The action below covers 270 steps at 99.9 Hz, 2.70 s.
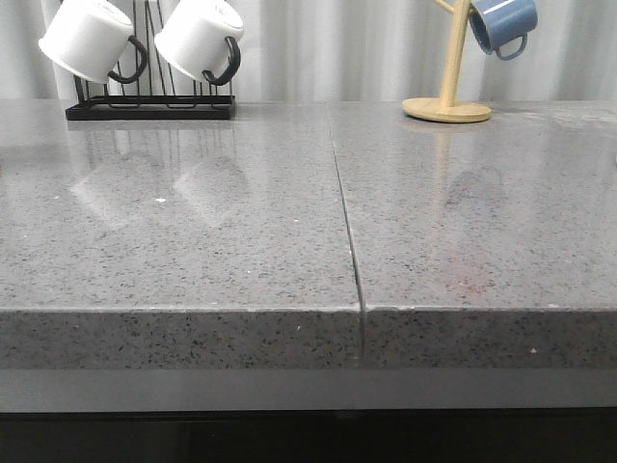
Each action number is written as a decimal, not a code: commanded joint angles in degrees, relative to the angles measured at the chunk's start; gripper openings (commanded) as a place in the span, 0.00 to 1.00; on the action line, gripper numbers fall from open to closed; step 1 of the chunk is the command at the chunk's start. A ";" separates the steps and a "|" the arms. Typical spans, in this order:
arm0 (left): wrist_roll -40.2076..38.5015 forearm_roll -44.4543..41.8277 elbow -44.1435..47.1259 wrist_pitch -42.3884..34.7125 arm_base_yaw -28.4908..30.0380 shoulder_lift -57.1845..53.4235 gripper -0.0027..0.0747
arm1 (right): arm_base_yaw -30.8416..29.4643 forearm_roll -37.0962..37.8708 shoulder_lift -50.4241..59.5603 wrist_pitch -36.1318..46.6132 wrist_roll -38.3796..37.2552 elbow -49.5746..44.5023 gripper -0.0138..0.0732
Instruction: Place milk next to cup
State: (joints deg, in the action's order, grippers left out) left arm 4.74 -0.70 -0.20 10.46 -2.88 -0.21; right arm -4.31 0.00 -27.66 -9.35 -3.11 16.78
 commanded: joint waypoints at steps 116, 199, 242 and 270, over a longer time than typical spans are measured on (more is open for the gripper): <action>-0.48 0.21 2.53 -4.24 -0.36 -1.84 0.01 | -14.82 3.32 -55.17 59.92 0.19 9.20 0.53; -0.48 0.21 2.53 -4.24 -0.36 -1.84 0.01 | -14.82 1.93 -68.13 56.43 0.19 23.51 0.11; -0.48 0.21 2.53 -4.24 -0.36 -1.84 0.01 | -2.74 5.13 -60.40 56.22 0.13 23.51 0.08; -0.48 0.21 2.53 -4.24 -0.36 -1.84 0.01 | 13.43 5.13 -62.27 54.87 0.13 27.66 0.08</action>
State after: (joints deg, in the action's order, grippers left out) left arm 4.74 -0.70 -0.20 10.46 -2.88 -0.21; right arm 5.13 4.82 -91.04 41.21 -3.11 41.04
